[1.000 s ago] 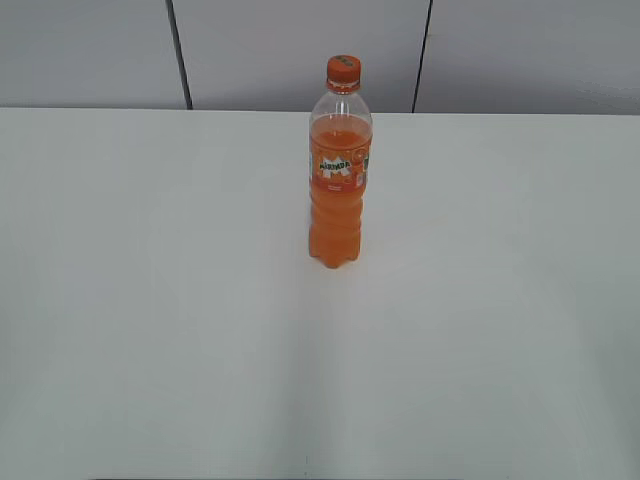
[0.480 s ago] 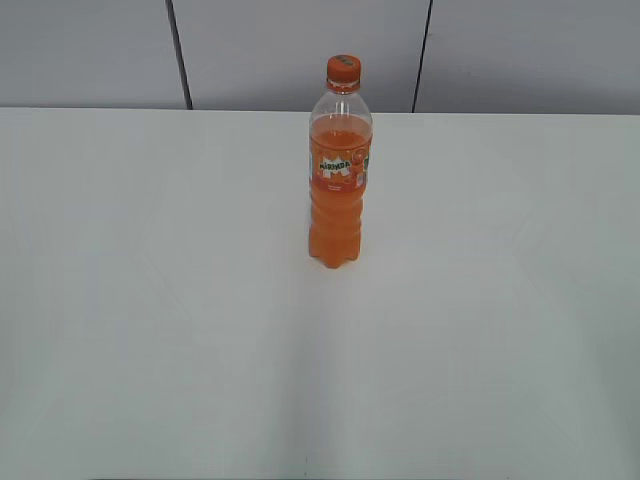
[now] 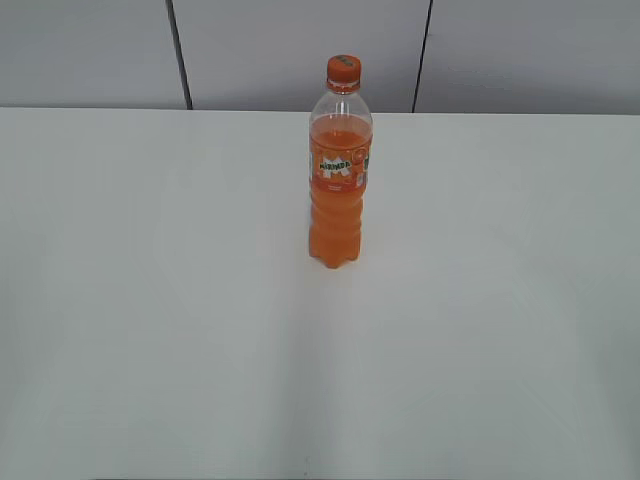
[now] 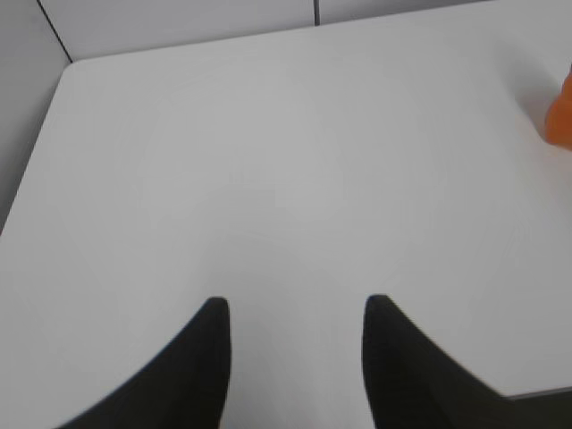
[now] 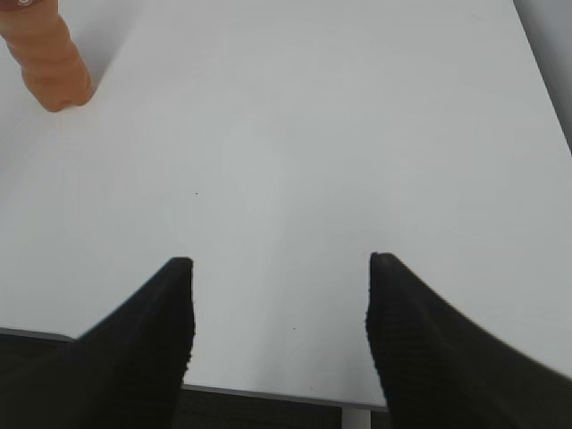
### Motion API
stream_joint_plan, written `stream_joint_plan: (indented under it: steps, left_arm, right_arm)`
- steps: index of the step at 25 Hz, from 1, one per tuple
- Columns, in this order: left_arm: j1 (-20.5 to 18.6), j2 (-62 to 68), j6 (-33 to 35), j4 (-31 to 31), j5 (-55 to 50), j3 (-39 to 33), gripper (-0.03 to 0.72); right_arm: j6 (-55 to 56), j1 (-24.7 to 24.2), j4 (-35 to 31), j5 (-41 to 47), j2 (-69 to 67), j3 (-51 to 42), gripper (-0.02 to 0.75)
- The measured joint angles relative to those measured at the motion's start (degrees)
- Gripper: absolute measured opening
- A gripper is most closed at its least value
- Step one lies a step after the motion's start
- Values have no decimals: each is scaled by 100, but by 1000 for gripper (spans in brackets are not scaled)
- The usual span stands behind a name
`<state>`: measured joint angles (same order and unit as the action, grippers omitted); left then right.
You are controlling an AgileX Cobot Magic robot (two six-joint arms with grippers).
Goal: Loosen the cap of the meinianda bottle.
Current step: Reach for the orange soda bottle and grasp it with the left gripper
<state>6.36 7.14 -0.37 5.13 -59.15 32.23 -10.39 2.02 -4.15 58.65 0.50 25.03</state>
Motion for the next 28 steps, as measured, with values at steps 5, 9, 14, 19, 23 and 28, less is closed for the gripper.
stream_joint_plan:
  steps: [5,9,14,19,23,28]
  left_arm:
    - [0,651,0,10,25,0,310]
    - [0,1167,0,66,30,0,310]
    - [0,1652,0,205,37,0,310]
    - [0,1850,0,232,41,0,310]
    - [0,1858,0,260,54,0,310]
    - [0,1858,0,265,65,0,310]
  right_arm:
    - [0,0,0,0,0,0,460]
    - [0,0,0,0,0,0,460]
    - [0,0,0,0,0,0,460]
    - [0,0,0,0,0,0,460]
    - [0,0,0,0,0,0,460]
    - [0,0,0,0,0,0,460]
